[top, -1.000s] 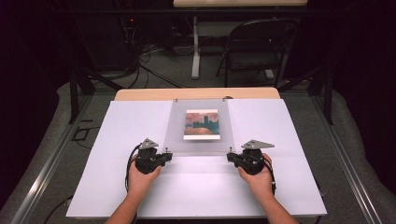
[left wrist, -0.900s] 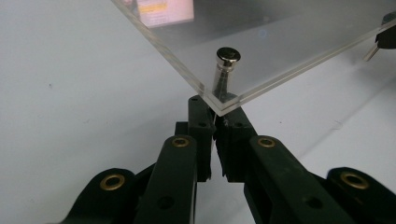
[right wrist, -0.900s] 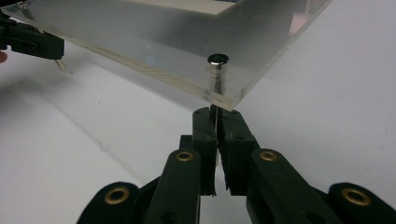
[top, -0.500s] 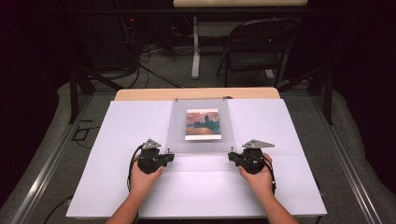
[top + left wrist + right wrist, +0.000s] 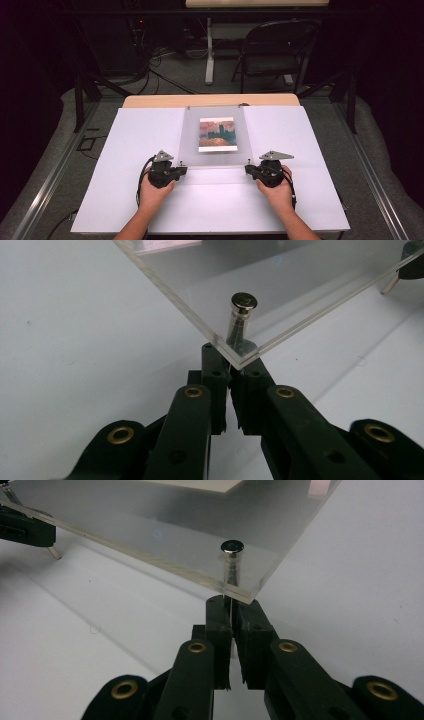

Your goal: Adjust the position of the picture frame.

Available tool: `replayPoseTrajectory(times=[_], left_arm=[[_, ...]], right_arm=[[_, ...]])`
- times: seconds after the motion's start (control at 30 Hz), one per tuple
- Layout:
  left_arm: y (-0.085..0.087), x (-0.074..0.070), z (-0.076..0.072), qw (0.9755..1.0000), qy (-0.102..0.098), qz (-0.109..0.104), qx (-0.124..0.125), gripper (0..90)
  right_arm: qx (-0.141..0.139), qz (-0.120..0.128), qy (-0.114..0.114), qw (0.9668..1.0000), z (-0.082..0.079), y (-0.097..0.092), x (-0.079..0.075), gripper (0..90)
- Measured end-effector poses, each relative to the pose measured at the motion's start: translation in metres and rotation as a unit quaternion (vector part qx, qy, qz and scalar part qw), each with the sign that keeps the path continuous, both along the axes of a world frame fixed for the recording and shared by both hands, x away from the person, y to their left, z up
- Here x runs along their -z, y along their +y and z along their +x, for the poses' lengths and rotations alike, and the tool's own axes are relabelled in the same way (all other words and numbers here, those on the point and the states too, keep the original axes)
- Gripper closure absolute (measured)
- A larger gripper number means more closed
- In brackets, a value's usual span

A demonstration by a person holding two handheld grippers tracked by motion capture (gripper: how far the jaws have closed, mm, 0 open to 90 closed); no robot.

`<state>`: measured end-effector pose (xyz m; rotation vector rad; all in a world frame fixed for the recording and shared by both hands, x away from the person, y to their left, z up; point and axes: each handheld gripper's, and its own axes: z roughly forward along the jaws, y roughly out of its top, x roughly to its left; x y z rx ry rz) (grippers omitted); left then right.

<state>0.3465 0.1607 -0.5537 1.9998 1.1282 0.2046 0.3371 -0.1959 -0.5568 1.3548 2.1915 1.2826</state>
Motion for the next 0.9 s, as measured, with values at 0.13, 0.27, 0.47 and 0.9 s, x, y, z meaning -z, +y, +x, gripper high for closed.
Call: replayPoseTrajectory(times=[0.13, 0.27, 0.47, 0.9], left_arm=[[0.0007, 0.0003, 0.0000, 1.0000, 0.001, 0.001, 0.002, 85.1], [0.0009, 0.0007, 0.0001, 1.0000, 0.001, 0.000, 0.002, 85.1], [0.0010, 0.0013, -0.0002, 1.0000, 0.002, -0.004, -0.001, 84.6], [0.0001, -0.0010, -0.0061, 0.9999, -0.015, 0.003, -0.001, 74.8]], right_arm=[[-0.004, -0.004, 0.005, 1.0000, -0.0003, 0.0003, 0.0007, 85.0], [-0.003, -0.001, 0.004, 1.0000, -0.0003, 0.0003, 0.0018, 84.9], [-0.002, 0.002, 0.004, 1.0000, -0.0007, -0.0005, 0.0032, 84.7], [0.002, 0.018, 0.006, 0.9998, -0.0036, -0.0027, 0.0038, 77.5]])
